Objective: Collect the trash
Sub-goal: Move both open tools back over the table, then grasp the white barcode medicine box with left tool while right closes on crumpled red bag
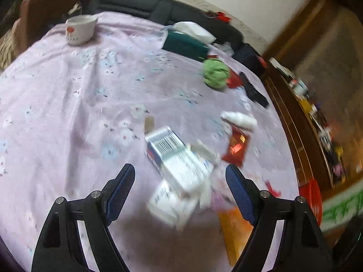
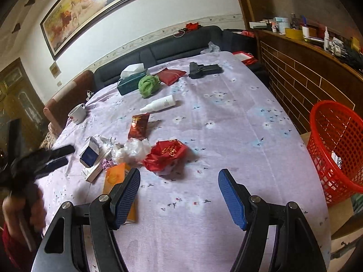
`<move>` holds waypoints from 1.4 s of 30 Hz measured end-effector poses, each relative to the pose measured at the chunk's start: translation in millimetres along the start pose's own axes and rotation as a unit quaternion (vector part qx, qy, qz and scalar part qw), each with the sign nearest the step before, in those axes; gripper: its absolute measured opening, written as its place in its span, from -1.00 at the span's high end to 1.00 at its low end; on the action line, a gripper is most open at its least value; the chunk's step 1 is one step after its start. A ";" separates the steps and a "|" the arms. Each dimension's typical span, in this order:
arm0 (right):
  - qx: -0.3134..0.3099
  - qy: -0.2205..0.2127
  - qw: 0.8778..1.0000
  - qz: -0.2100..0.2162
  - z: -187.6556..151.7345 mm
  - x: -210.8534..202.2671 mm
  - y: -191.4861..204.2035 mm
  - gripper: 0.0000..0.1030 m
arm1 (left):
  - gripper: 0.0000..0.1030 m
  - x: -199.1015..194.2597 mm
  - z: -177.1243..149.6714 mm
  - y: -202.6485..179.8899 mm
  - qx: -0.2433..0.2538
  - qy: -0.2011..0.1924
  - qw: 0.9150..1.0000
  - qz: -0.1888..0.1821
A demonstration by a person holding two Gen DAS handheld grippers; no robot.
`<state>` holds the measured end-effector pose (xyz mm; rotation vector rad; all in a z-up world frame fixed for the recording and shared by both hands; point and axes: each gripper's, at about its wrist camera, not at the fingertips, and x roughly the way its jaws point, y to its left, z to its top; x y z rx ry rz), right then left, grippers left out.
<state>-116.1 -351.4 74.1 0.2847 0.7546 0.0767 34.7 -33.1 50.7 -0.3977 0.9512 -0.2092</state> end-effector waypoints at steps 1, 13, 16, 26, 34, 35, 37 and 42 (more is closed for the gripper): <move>0.000 0.001 1.000 -0.001 -0.4 0.5 -0.3 -0.47 | -0.56 9.9 7.3 -0.3 -0.002 0.009 1.000 -0.003; 0.024 0.017 1.000 -0.006 -0.8 9.2 -21.4 -0.47 | 0.07 32.5 -8.8 13.5 0.026 0.042 0.999 -0.005; 0.040 0.027 0.999 0.002 2.9 21.1 -22.0 -0.47 | 0.07 24.1 -26.1 18.6 0.043 0.036 0.998 -0.018; 0.021 0.066 0.998 -0.004 16.8 83.9 19.8 -0.46 | 0.26 19.0 -40.3 20.2 0.064 -0.010 0.997 -0.036; -0.010 0.067 0.996 -0.062 10.2 102.4 37.0 0.05 | 0.36 18.3 -37.8 27.0 0.045 -0.016 0.998 -0.051; -0.011 0.061 0.996 -0.065 9.1 100.4 37.1 0.11 | 0.36 18.7 -37.5 27.9 0.043 -0.016 0.998 -0.052; -0.015 0.053 0.996 -0.071 6.3 97.7 38.5 0.14 | 0.32 18.2 -37.0 28.3 0.042 -0.019 0.998 -0.050; -0.015 0.028 0.997 -0.068 1.1 88.9 42.6 0.18 | -0.02 9.6 -33.1 26.6 0.037 -0.034 0.998 -0.046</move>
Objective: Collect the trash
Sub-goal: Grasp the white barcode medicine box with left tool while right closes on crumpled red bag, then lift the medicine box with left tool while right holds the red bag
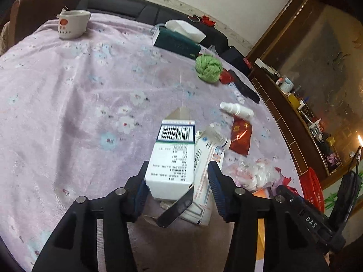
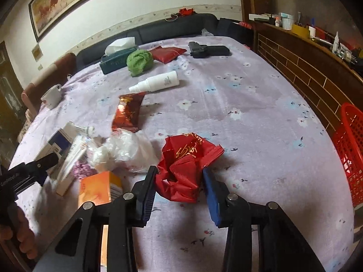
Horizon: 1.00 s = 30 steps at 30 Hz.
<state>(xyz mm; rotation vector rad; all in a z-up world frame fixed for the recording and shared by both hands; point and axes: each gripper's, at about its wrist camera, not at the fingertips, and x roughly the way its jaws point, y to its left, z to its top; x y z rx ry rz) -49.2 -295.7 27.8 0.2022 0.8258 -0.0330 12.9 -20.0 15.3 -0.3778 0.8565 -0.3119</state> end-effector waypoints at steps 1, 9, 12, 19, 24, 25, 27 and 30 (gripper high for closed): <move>-0.002 -0.004 1.000 -0.002 -0.1 -1.8 0.6 0.18 | -0.20 -0.3 1.4 -1.3 0.001 0.000 1.000 0.003; -0.011 -0.007 1.000 0.002 -0.2 -3.4 3.6 0.18 | 0.14 20.1 8.8 -3.0 0.019 0.020 0.998 0.057; -0.014 -0.011 1.000 0.003 -3.5 -7.6 3.2 0.18 | 0.37 18.6 6.9 -2.0 0.016 0.024 0.999 0.039; -0.019 -0.039 0.999 0.004 -14.4 -28.8 5.2 0.17 | 0.36 -30.6 -15.9 -27.4 0.061 -0.043 0.997 0.036; -0.033 -0.063 0.997 0.001 -26.4 -42.8 12.5 0.17 | 0.36 -59.6 -55.8 -49.5 0.116 -0.084 0.988 0.056; -0.040 -0.069 0.997 -0.003 -29.5 -44.8 15.3 0.17 | 0.36 -61.8 -62.7 -51.5 0.123 -0.089 0.986 0.063; -0.047 -0.074 0.996 -0.007 -33.1 -48.0 17.9 0.17 | 0.36 -65.0 -75.1 -52.5 0.131 -0.095 0.984 0.067; -0.058 -0.087 0.994 -0.016 -35.6 -53.0 22.0 0.17 | 0.36 -67.3 -78.1 -48.4 0.118 -0.095 0.987 0.061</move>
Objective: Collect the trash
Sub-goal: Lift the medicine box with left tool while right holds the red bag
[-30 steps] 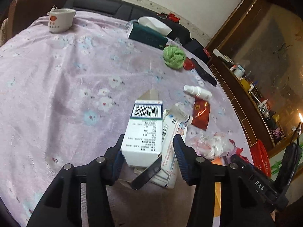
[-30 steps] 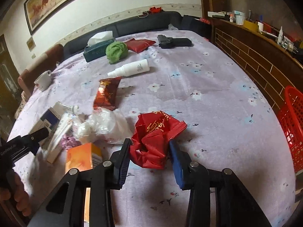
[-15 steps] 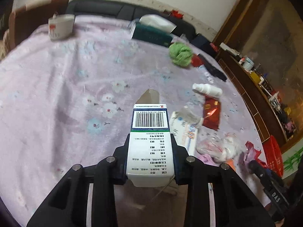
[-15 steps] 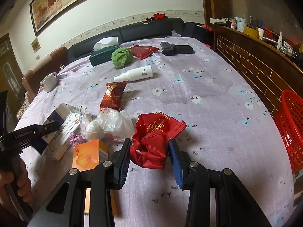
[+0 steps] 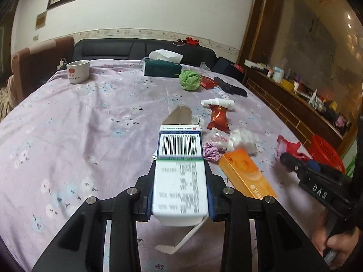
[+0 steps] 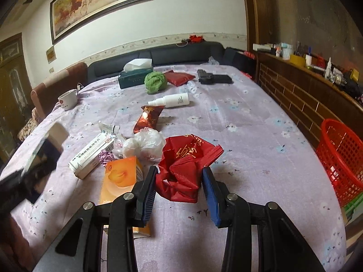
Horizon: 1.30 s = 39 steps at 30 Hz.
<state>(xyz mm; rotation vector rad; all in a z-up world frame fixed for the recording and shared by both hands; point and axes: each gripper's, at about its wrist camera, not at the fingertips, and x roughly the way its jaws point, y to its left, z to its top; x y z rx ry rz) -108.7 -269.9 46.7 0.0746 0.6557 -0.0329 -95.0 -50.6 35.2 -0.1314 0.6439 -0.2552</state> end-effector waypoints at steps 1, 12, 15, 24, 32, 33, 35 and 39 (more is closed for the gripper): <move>-0.003 -0.002 1.000 -0.002 -0.4 -1.4 1.2 0.17 | 0.36 1.2 0.1 2.0 -0.004 0.003 1.000 -0.001; -0.017 0.000 1.000 0.005 -8.5 -2.6 13.6 0.17 | 0.36 5.6 -4.7 4.5 -0.017 0.019 0.999 -0.020; -0.016 0.004 1.000 0.006 -8.8 -1.6 13.6 0.17 | 0.36 5.0 -4.1 7.3 -0.023 0.016 0.999 -0.023; -0.016 0.003 1.000 0.005 -8.8 -1.0 13.5 0.17 | 0.36 3.0 -4.9 7.2 -0.026 0.012 0.999 -0.016; -0.031 -0.011 0.999 -0.011 -12.5 -13.9 17.7 0.17 | 0.36 -7.6 -15.2 -1.6 -0.013 0.004 1.000 -0.008; -0.032 -0.011 0.999 -0.011 -13.0 -15.5 17.9 0.17 | 0.36 -8.2 -16.4 -4.0 -0.011 0.006 1.000 -0.010; -0.035 -0.013 0.999 -0.014 -14.6 -21.0 18.2 0.17 | 0.36 -11.2 -17.8 -8.6 -0.006 0.005 1.000 -0.012; -0.037 -0.018 0.999 -0.014 -18.3 -31.8 19.0 0.17 | 0.36 -18.4 -19.8 -16.7 0.003 0.001 1.000 -0.016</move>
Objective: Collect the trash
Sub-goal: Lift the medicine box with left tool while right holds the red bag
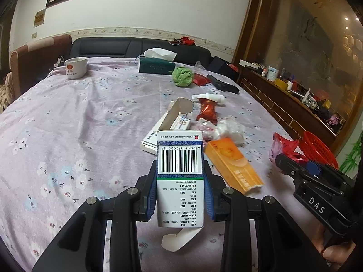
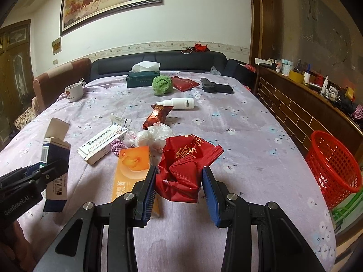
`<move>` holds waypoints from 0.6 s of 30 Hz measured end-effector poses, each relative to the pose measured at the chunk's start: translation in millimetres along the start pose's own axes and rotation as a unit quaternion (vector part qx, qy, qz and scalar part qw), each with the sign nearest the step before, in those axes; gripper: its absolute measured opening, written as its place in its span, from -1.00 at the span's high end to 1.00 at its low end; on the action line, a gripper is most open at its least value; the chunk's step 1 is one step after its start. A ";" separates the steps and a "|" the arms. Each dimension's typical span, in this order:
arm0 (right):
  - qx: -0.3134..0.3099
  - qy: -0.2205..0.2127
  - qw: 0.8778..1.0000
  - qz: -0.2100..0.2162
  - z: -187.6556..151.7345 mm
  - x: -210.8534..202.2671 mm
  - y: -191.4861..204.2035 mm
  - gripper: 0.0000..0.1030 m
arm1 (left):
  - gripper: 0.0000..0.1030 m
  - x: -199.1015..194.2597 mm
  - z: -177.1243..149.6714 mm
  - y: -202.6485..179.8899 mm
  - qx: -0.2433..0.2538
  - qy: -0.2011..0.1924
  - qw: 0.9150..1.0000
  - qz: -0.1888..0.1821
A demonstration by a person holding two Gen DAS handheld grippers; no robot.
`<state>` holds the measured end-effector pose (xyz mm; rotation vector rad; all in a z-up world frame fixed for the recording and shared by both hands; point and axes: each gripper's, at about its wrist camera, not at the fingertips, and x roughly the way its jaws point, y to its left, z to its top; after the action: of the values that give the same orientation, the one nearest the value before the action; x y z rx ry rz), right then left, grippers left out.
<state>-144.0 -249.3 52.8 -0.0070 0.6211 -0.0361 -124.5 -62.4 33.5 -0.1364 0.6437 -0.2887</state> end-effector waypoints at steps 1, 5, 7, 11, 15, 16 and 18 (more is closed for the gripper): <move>-0.001 -0.001 1.000 -0.001 -0.9 -2.2 0.4 0.17 | 0.36 -2.2 -0.7 -1.8 0.002 -0.001 1.000 -0.001; -0.002 -0.004 1.000 0.000 -4.2 -11.1 1.6 0.17 | 0.36 -9.1 -2.8 -8.1 0.007 -0.003 1.000 -0.002; -0.003 -0.006 1.000 0.001 -5.8 -16.2 1.3 0.17 | 0.36 -13.3 -3.8 -11.3 0.009 -0.005 1.000 -0.003; -0.005 -0.014 1.000 0.000 -9.2 -28.5 1.0 0.17 | 0.36 -25.7 -6.1 -18.7 0.014 -0.012 1.000 -0.004; -0.006 -0.021 1.000 -0.003 -12.9 -41.4 0.4 0.17 | 0.36 -38.0 -7.8 -22.7 0.016 -0.020 1.000 -0.007; -0.006 -0.022 1.000 -0.003 -13.8 -44.4 0.2 0.17 | 0.36 -40.8 -8.6 -23.7 0.017 -0.022 1.000 -0.006; -0.007 -0.026 1.000 -0.005 -15.4 -50.3 -0.1 0.17 | 0.36 -45.2 -10.2 -25.3 0.019 -0.025 0.999 -0.006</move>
<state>-193.8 -247.6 69.6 -0.0233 0.5700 -0.0405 -170.7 -73.0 56.6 -0.1104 0.5876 -0.3076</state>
